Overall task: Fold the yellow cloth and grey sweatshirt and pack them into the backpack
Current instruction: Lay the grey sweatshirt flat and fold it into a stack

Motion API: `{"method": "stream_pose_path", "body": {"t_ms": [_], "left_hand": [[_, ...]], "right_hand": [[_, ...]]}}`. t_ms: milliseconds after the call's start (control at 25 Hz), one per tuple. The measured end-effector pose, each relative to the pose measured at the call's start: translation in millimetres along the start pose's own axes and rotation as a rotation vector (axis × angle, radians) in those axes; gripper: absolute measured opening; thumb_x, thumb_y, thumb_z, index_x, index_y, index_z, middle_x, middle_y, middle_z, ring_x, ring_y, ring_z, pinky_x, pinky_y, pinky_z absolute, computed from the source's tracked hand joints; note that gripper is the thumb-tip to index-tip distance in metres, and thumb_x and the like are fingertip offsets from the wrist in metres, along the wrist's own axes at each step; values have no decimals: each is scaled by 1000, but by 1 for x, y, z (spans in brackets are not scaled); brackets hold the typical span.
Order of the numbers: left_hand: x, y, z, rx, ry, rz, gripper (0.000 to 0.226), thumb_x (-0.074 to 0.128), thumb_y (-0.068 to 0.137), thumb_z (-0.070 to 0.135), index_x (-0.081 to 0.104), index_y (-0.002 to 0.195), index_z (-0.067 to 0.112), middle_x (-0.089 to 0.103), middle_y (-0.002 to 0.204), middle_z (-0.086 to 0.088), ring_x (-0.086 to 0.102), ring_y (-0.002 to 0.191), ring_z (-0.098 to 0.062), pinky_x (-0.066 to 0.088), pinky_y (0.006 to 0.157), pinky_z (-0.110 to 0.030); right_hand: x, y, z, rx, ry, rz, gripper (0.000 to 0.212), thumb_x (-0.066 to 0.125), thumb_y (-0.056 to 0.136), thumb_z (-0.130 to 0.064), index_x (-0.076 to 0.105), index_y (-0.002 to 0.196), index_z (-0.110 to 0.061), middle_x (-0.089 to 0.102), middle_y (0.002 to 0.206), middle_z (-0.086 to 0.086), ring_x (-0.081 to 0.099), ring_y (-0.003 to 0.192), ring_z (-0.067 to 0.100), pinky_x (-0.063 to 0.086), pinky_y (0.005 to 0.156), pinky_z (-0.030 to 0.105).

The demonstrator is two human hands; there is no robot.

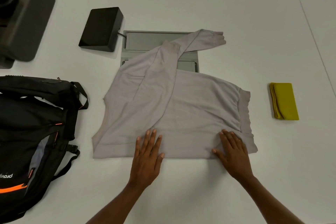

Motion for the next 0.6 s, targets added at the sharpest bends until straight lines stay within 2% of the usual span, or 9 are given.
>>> {"method": "stream_pose_path", "body": {"t_ms": [80,160,320,600], "left_hand": [[-24,1,-19,-94,-19,94,70,50,109,33,23,170,11,10,180,-10,8,167,-32,8,134,-58],[-32,8,-55,-236,-33,130,70,45,109,34,19,170,7,8,180,-12,6,167,-33,12,133,-60],[-26,26,-115,-394,-13,120,74,34,110,44,15,170,5,9,180,-13,7,167,-32,20,130,-63],[-25,35,-123,-461,81,155,82,44,106,51,17,170,8,11,180,-12,11,167,-31,21,131,-57]], "right_hand": [[-19,18,-4,40,65,86,71,44,100,-68,49,154,-21,52,157,6,51,141,30,43,113,49],[-37,47,-17,41,86,141,63,47,101,-65,57,145,-21,62,144,7,59,129,31,44,107,49],[-67,128,-70,-69,95,181,51,52,103,-58,65,135,-21,68,134,5,63,121,29,45,100,47],[-103,282,-164,-141,144,77,47,60,103,-50,64,140,-21,66,142,7,60,130,30,46,106,49]]}}
Point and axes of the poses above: each hand's wrist, its own y-axis towards the middle knuckle, its own x-axis out of the palm, z = x × y, the point moved 10 cm from there along y, towards the middle knuckle
